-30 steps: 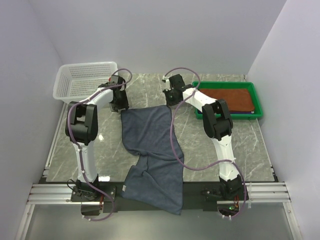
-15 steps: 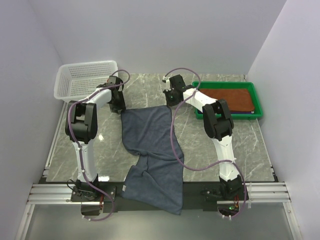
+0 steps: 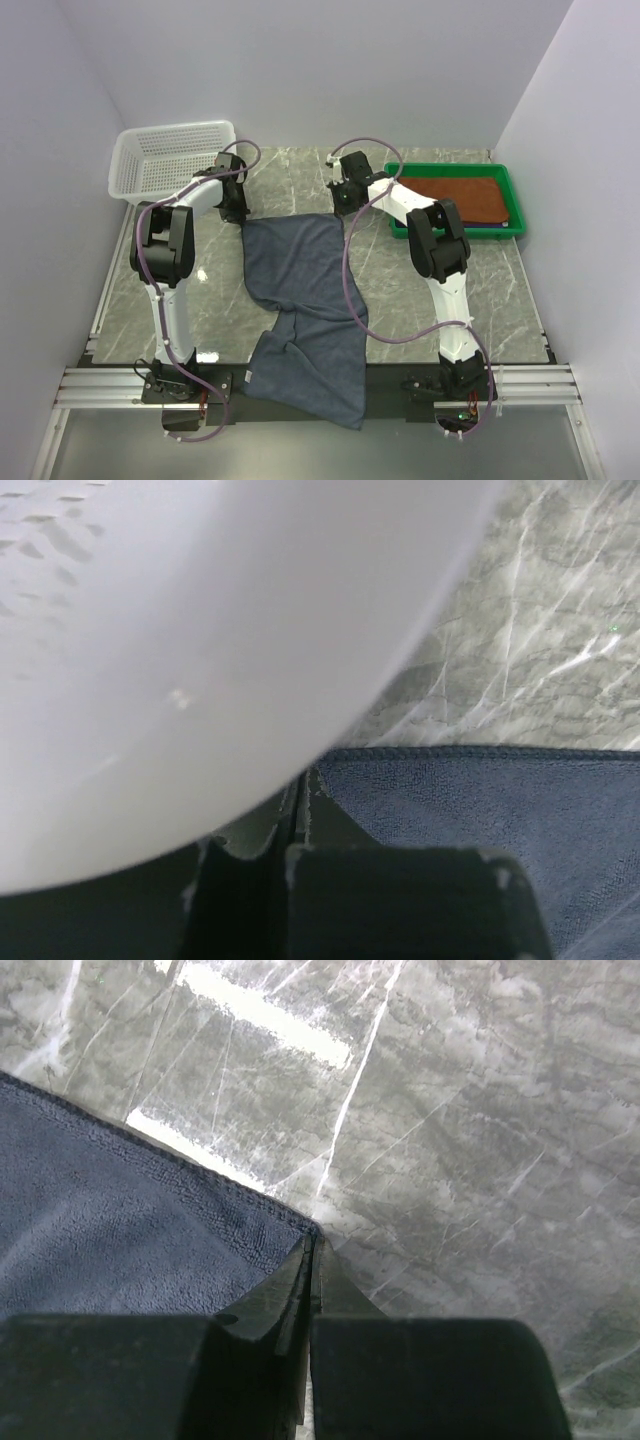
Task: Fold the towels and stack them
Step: Flatten out the crumpled towel
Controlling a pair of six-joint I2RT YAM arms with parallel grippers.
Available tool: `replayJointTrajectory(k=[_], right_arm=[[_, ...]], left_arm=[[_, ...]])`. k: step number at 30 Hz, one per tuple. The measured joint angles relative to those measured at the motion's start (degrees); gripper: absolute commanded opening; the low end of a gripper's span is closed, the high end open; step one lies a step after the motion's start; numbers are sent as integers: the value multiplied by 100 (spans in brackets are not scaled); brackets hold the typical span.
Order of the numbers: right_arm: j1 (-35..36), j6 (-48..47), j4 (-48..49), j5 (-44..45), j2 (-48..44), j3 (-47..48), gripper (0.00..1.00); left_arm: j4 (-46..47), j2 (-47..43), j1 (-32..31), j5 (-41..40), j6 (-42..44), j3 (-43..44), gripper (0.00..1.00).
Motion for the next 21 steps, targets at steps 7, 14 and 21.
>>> replayJointTrajectory(k=[7,14,21], right_arm=[[-2,0,-57,-4,-72,-79,0],[-68,-20,-229,87,-391,-149,0],[-138,-26,-153,116,-1082,-313,0]], left_arm=[[39,-17,0,68,203,-13,1],[188,-275,-15,175,444,-295,1],[245,-776,-122,350,321,-590,1]])
